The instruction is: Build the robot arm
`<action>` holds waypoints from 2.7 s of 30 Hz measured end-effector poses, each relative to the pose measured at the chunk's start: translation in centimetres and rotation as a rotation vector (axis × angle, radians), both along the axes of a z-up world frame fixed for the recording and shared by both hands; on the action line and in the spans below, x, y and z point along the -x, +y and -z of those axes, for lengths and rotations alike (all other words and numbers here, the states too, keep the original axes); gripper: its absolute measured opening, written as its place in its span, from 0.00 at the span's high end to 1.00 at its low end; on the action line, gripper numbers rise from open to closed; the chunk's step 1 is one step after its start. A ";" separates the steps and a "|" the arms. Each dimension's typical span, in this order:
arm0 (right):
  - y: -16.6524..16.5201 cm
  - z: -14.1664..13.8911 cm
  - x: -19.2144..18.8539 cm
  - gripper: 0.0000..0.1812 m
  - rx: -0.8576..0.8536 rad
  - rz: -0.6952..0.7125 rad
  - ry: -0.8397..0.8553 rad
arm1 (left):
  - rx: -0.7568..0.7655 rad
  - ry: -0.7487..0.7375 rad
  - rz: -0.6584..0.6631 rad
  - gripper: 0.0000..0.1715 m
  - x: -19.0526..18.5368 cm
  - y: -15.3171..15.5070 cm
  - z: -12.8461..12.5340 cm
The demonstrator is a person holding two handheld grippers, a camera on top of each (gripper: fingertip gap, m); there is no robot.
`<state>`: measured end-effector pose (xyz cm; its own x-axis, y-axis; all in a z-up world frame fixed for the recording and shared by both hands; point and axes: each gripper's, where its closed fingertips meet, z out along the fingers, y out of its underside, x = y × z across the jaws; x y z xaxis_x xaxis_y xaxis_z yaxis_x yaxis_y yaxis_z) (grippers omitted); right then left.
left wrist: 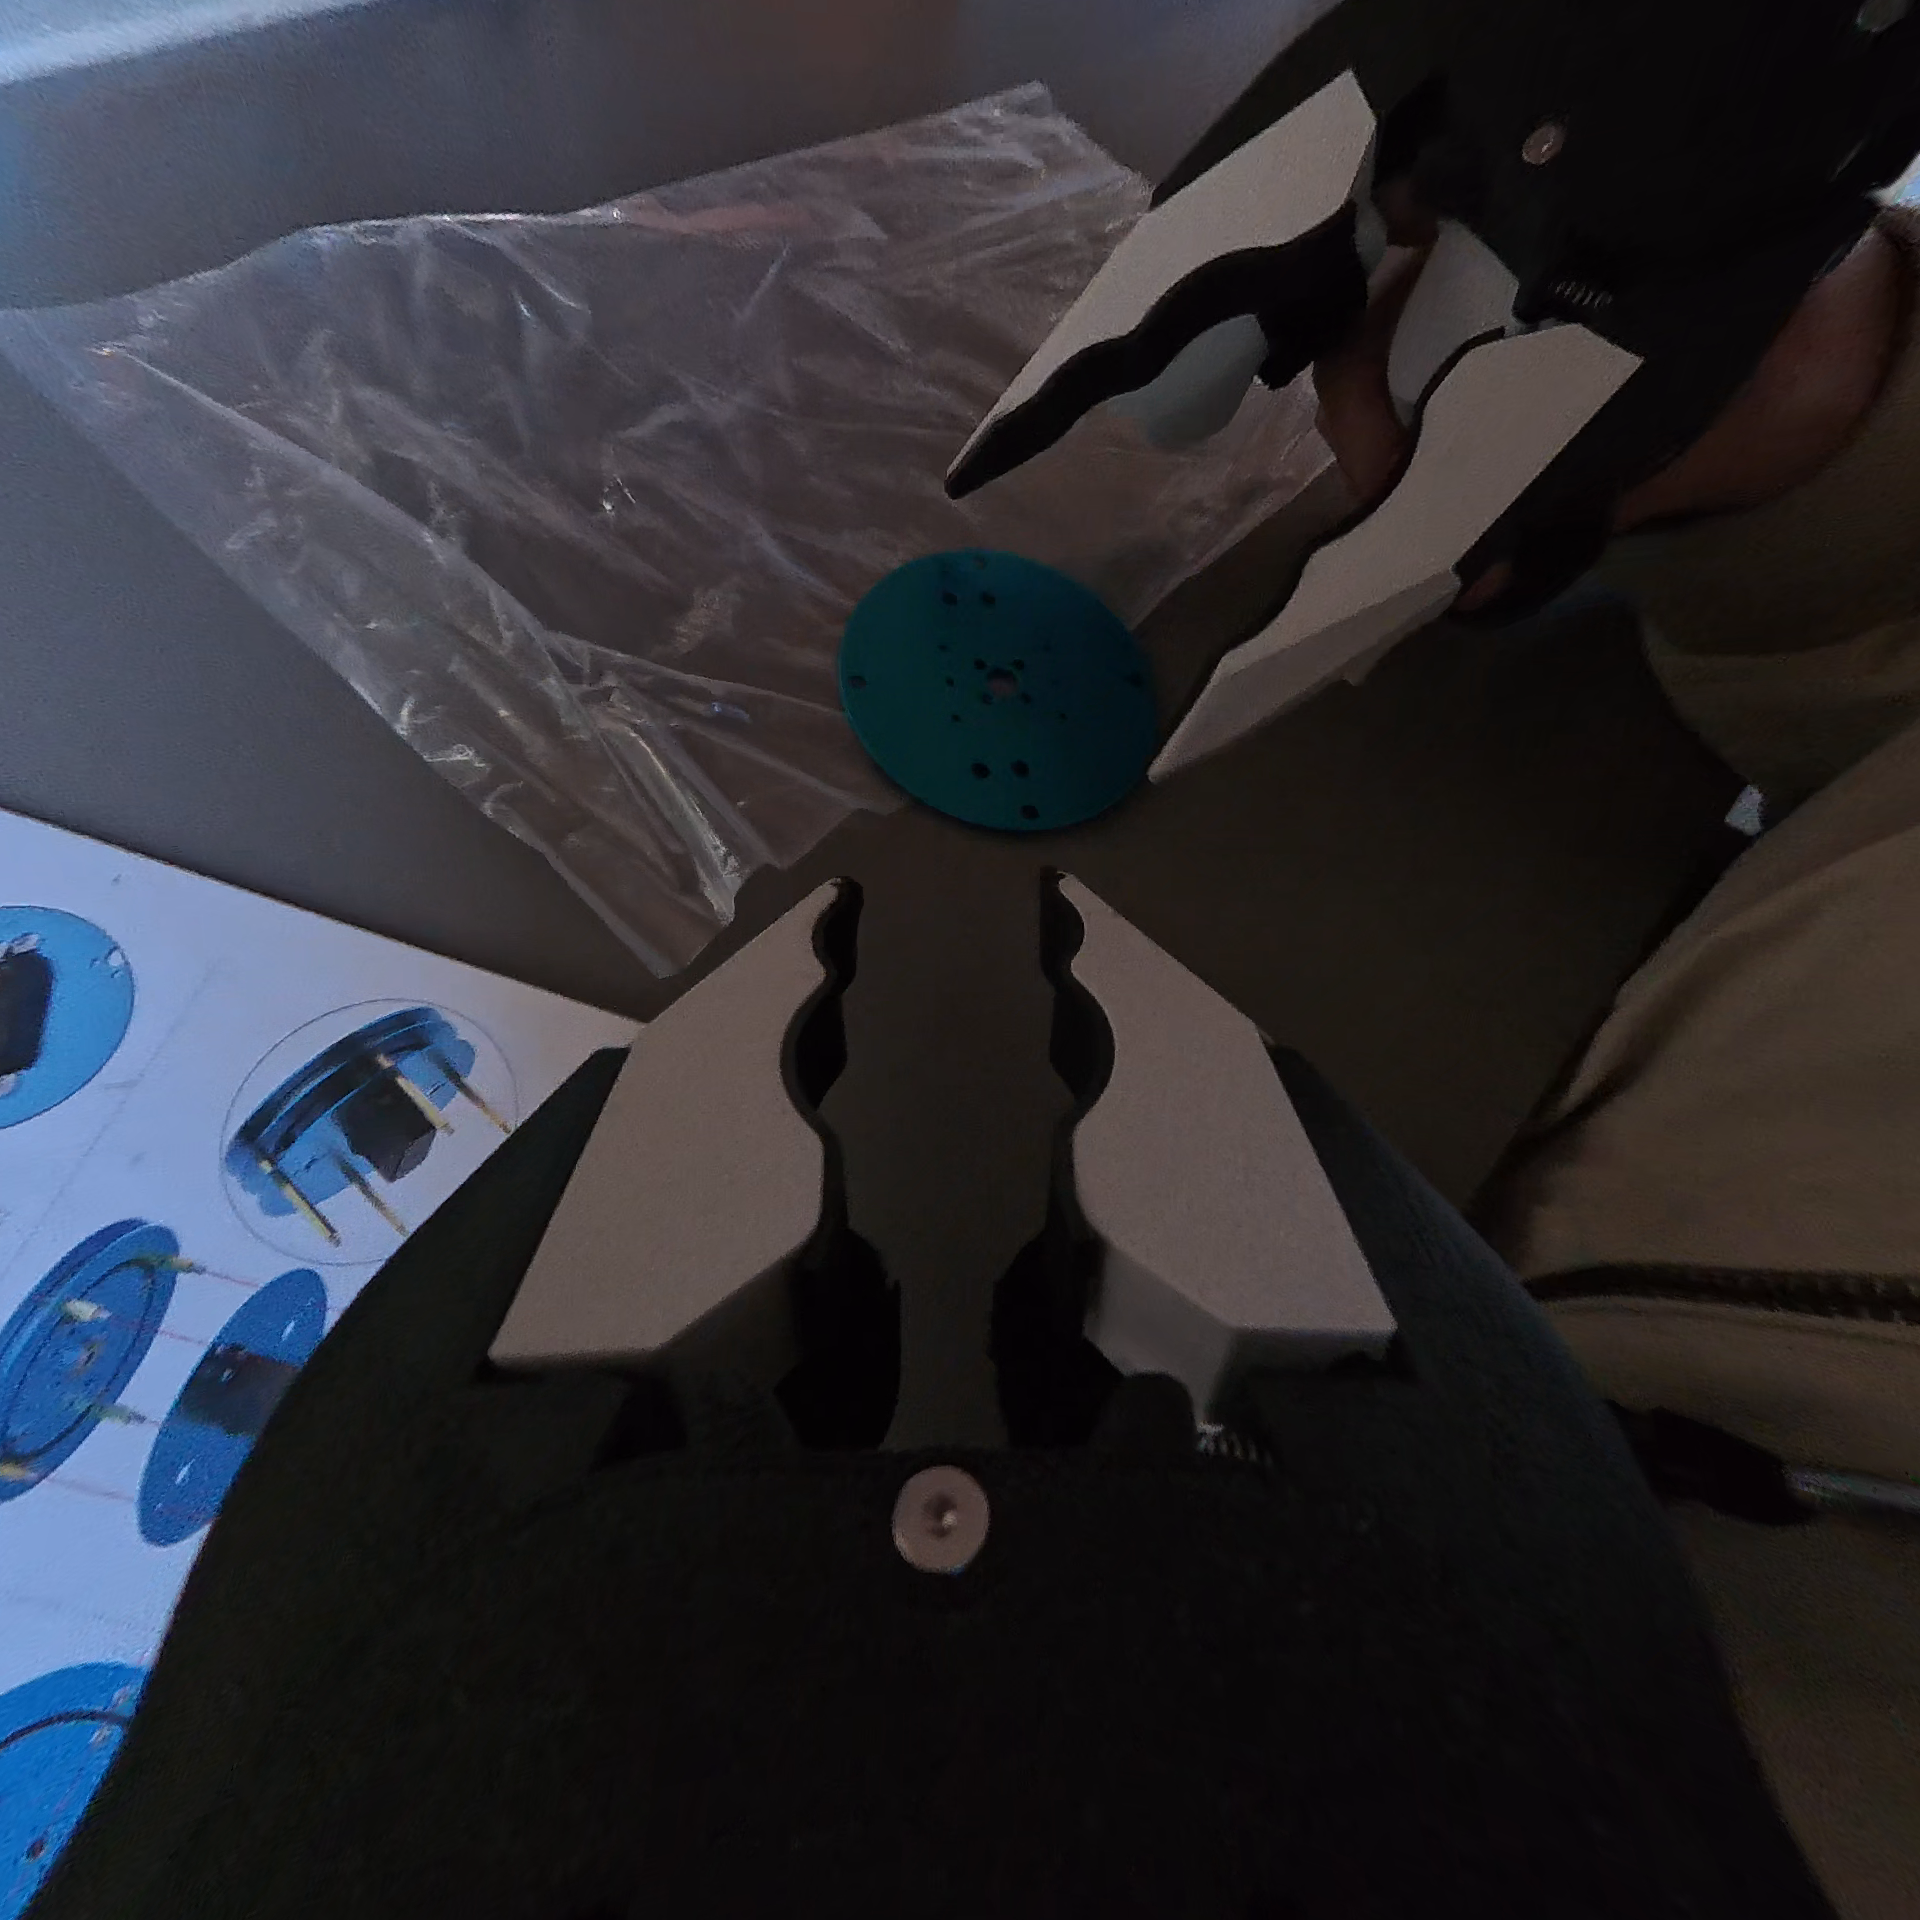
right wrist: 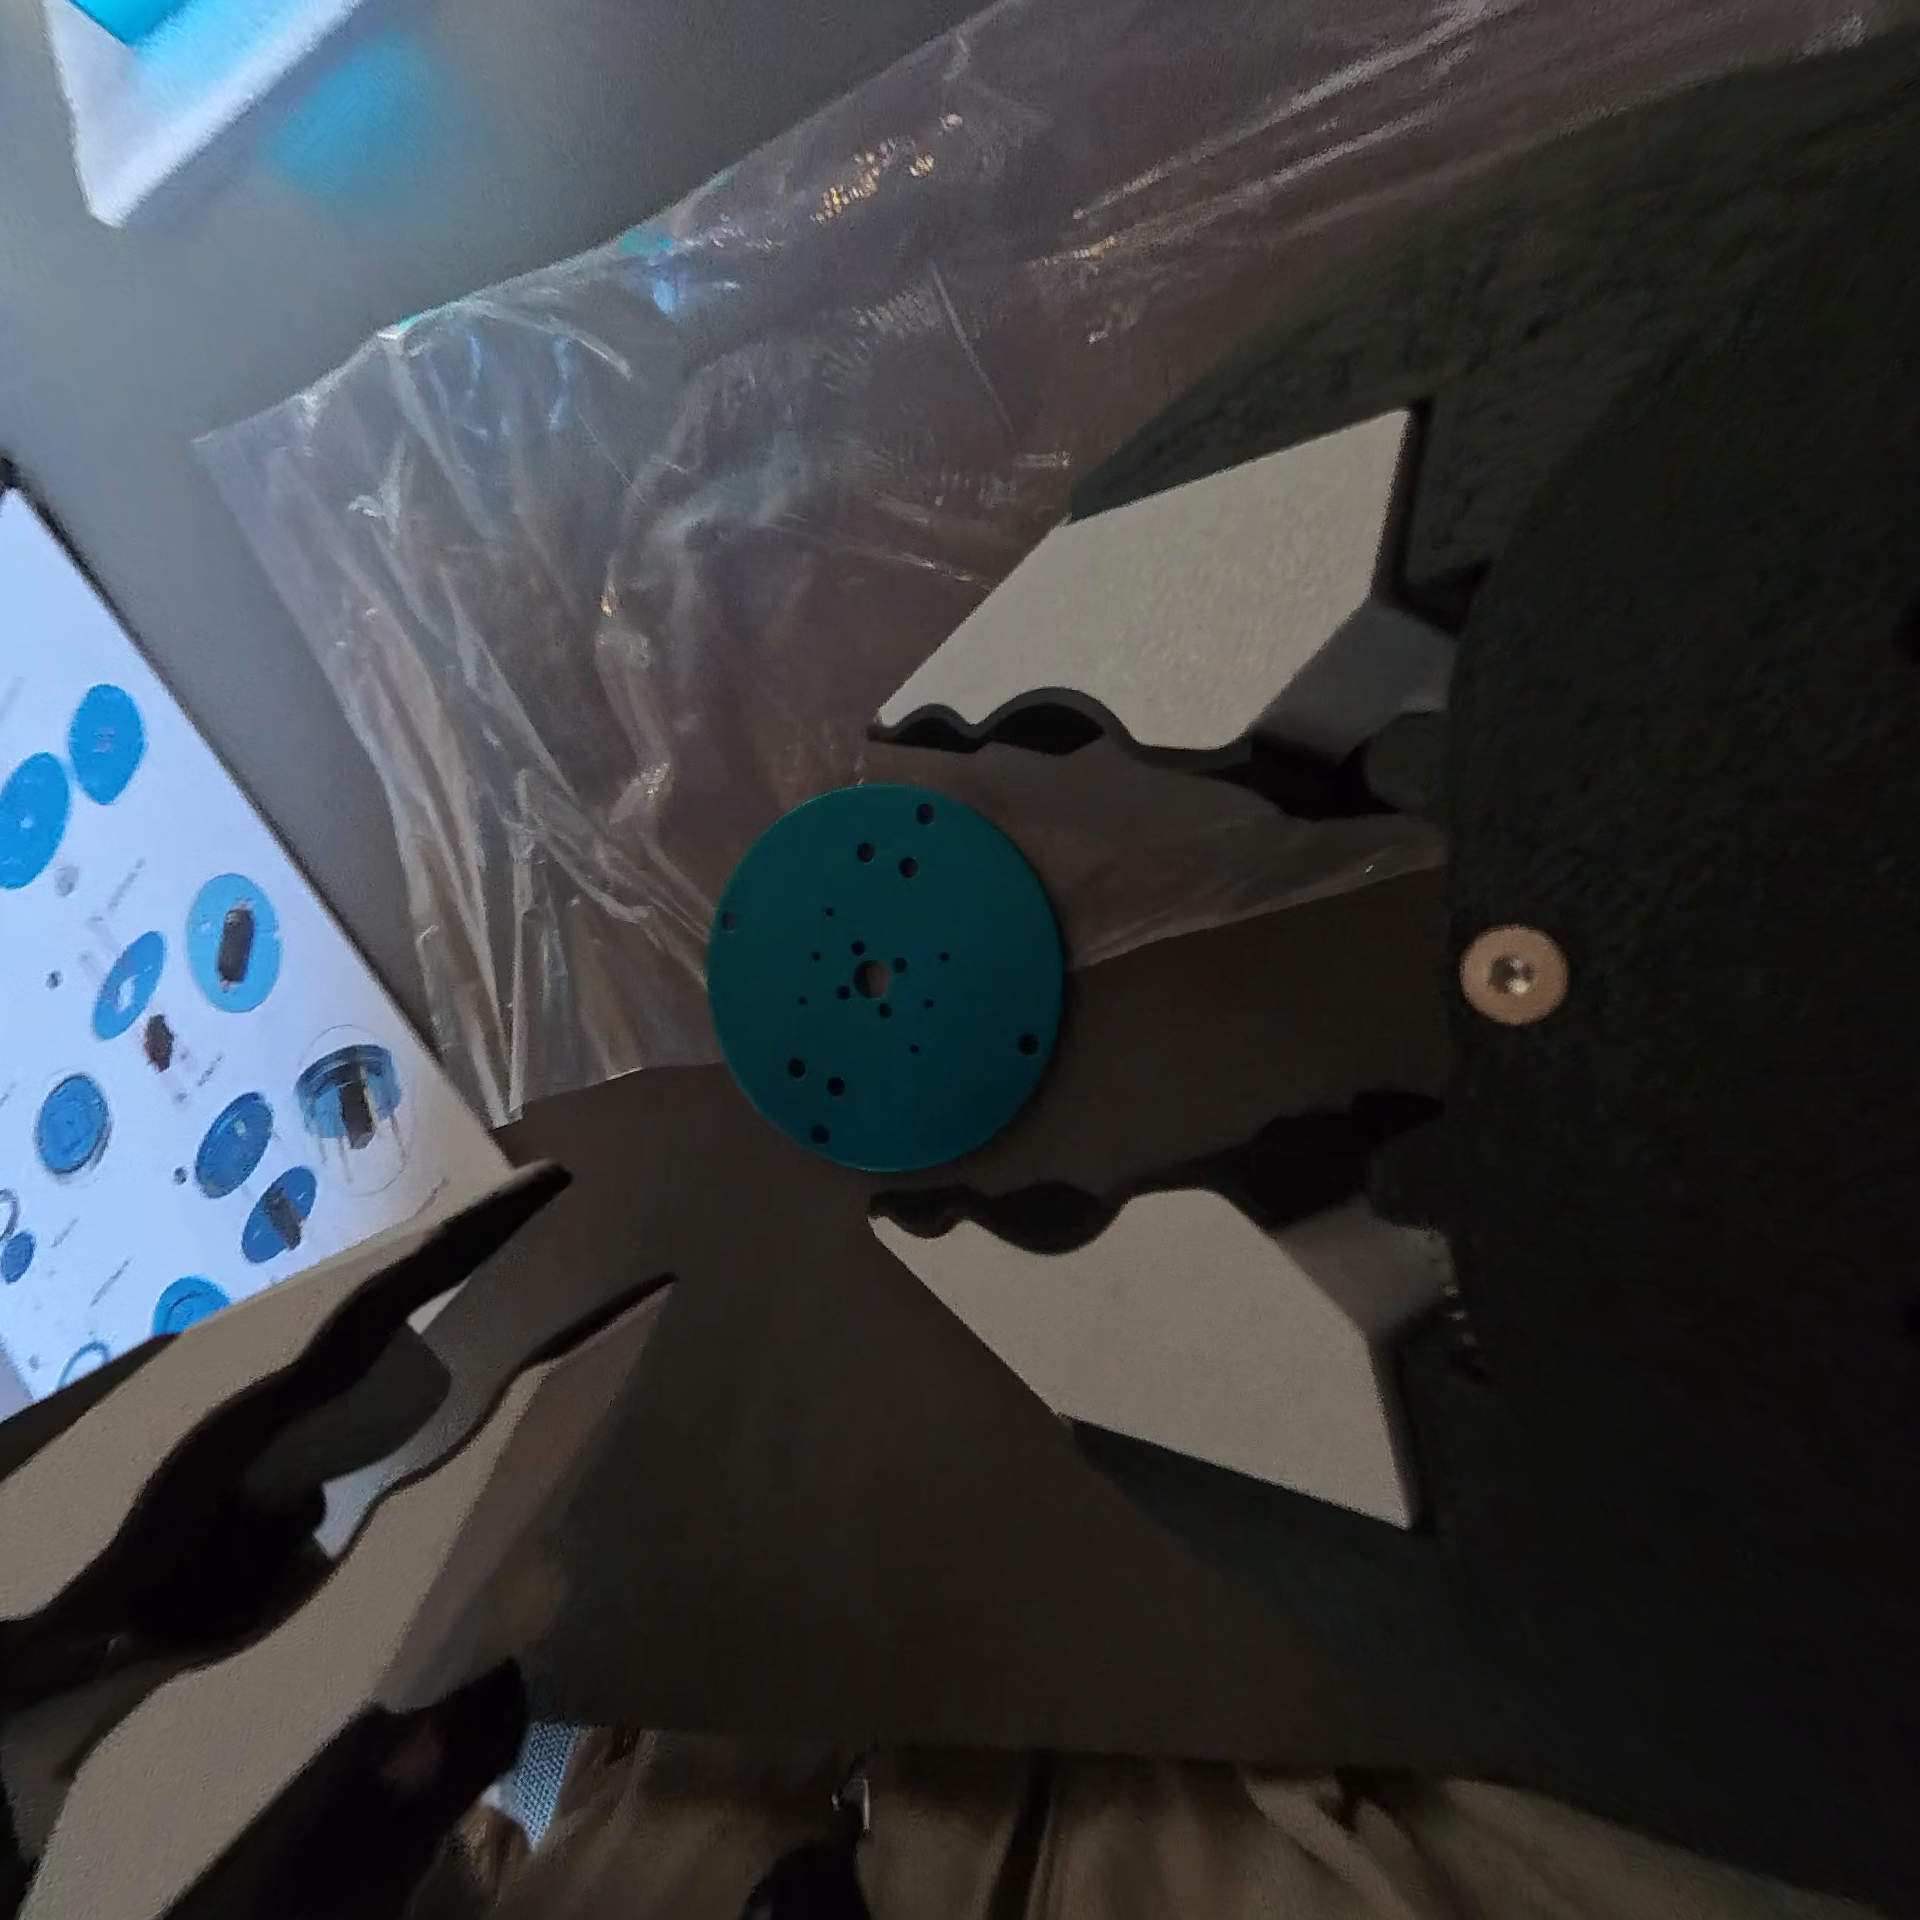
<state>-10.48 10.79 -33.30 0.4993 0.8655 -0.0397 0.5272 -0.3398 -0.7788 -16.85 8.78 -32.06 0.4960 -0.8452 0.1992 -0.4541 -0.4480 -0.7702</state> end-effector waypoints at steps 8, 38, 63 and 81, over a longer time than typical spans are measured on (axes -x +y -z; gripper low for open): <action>0.3 1.3 0.3 0.56 0.033 0.032 -0.046 | 0.066 0.004 0.023 0.80 -1.1 -0.2 1.5; -0.4 0.7 0.5 0.77 -0.153 -0.041 -0.097 | -0.005 0.110 0.168 0.83 -5.0 3.0 2.1; -1.5 -1.1 -0.1 0.67 0.186 -0.130 0.198 | 0.180 -0.258 0.252 1.00 -6.1 1.8 -2.3; 5.6 -5.0 -3.0 1.00 0.545 0.189 0.553 | -0.097 -0.395 0.124 0.85 -1.1 4.4 -9.6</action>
<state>-7.47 16.40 -28.27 0.4202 0.5553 -0.7177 0.0084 -0.7933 -0.6088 -15.72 13.21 -22.42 0.2910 -0.9177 0.2704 -0.1616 -0.3257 -0.9315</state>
